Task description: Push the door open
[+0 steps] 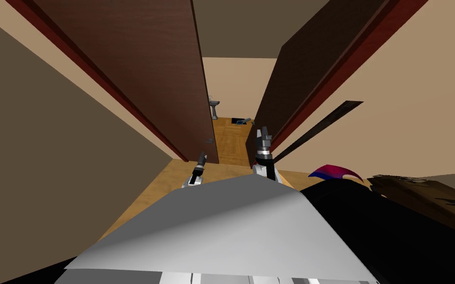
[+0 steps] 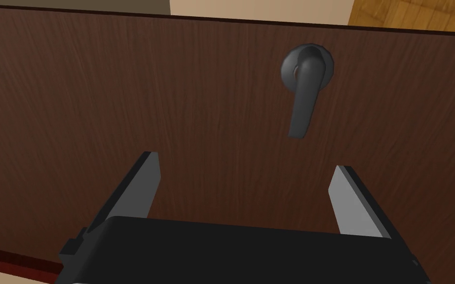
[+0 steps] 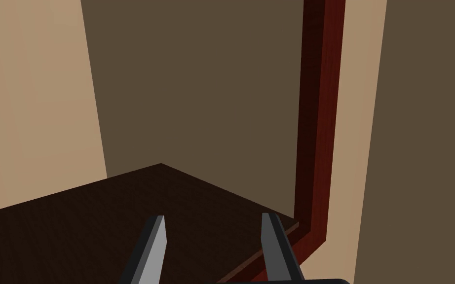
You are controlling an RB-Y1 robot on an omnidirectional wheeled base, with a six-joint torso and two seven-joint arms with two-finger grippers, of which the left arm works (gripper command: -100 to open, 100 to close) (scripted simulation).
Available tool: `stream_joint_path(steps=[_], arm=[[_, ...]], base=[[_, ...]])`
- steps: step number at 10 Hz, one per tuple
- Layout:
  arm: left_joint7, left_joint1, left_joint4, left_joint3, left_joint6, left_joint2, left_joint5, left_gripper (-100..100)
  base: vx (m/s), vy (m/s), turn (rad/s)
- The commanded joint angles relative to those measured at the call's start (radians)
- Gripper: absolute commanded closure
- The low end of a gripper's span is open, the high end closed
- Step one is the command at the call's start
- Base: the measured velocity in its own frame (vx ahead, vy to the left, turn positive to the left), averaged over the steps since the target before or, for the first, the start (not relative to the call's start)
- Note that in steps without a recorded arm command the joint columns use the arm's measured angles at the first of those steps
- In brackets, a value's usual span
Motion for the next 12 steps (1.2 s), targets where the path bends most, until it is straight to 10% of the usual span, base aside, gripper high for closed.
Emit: stream_joint_path(steps=[1, 12], arm=[[0.003, -0.016, 0.043, -0.004, -0.01, 0.0, 0.001, -100], [0.022, -0.084, 0.229, -0.026, -0.036, 0.004, 0.004, -100]], base=[[0.104, 0.045, -0.001], [0.099, 0.026, 0.002]])
